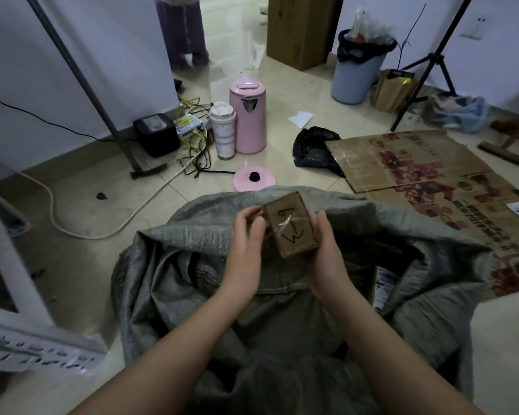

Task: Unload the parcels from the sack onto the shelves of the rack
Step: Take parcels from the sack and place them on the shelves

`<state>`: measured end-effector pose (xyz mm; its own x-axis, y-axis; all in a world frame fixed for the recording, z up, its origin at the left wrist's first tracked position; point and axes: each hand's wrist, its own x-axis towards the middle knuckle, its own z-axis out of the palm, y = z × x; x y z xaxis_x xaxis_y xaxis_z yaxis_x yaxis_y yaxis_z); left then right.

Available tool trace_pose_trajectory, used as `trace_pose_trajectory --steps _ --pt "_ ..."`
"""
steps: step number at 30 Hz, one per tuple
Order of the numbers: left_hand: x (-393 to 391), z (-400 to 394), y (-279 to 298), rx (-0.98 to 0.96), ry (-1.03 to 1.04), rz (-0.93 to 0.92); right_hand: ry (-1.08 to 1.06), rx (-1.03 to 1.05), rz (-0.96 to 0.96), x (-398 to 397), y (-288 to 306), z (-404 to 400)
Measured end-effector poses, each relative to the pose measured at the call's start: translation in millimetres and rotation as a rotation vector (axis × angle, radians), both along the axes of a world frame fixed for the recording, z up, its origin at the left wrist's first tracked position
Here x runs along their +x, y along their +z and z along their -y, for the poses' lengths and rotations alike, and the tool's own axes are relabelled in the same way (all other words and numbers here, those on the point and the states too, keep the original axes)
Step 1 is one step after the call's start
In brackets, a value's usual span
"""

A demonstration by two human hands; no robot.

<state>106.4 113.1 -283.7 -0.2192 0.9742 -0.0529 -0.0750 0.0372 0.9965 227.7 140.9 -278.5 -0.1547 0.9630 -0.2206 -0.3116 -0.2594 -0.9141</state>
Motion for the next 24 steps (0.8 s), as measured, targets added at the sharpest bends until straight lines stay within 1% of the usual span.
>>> trace_pose_trajectory --steps 2,4,6,9,11,13,14,15,17,19,22,24 --pt "-3.9 -6.4 14.5 -0.134 0.046 0.200 -0.003 0.114 0.160 -1.7 0.8 -4.9" --pt "-16.5 -9.3 22.4 -0.243 0.024 0.282 0.035 0.228 0.297 -4.0 -2.8 -10.0" --pt "-31.0 -5.8 25.2 -0.323 -0.043 0.289 0.097 0.340 0.417 -6.9 -6.0 -13.9" --pt "-56.1 6.8 32.0 -0.357 -0.083 0.171 0.220 0.509 0.593 -21.2 -2.7 -8.9" --pt "-71.4 14.9 36.2 -0.364 -0.049 0.160 0.215 0.531 0.571 -38.2 0.6 1.4" --pt "-88.0 26.8 39.9 -0.387 0.025 0.218 0.078 0.445 0.458 -62.1 3.6 15.0" --pt "-97.7 33.7 41.2 -0.389 0.071 0.252 0.021 0.358 0.420 -75.5 6.4 20.9" --pt "-105.0 38.8 42.2 -0.385 0.114 0.276 0.009 0.238 0.386 -86.6 9.7 24.6" --pt "-118.2 46.9 43.8 -0.370 0.186 0.315 0.112 -0.016 0.274 -105.8 14.2 25.3" --pt "-129.8 54.2 46.6 -0.358 0.236 0.337 0.276 -0.198 0.184 -120.7 20.5 21.6" --pt "-148.8 63.5 61.1 -0.383 0.245 0.301 0.434 -0.202 0.265 -138.1 30.4 13.2" --pt "-159.3 74.1 80.1 -0.427 0.225 0.219 0.499 -0.219 0.298 -148.3 42.9 11.5"
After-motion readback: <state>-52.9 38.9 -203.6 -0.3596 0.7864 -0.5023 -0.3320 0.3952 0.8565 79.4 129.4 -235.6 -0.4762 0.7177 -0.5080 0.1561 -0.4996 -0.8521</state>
